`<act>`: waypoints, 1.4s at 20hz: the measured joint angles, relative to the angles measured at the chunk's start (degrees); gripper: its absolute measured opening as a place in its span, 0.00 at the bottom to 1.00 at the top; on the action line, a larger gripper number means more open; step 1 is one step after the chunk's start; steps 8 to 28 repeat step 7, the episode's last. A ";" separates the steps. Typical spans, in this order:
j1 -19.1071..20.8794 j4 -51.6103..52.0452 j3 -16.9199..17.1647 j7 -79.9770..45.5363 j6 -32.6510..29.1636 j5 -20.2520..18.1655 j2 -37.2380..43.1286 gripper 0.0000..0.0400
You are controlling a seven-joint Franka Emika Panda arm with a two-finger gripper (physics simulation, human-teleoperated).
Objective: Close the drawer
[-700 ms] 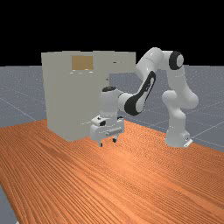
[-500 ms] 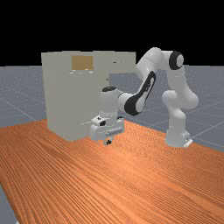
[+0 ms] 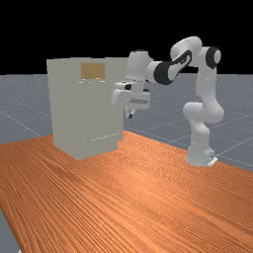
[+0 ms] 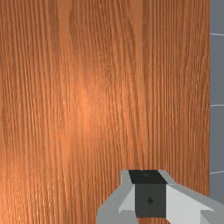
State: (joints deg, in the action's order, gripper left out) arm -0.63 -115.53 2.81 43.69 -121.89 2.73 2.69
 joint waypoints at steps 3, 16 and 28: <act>0.02 -11.20 0.17 1.54 6.82 0.41 13.02 0.00; 7.26 12.04 15.23 60.31 13.48 -8.00 -5.22 0.00; 7.26 12.04 15.23 60.31 13.48 -8.00 -5.22 0.00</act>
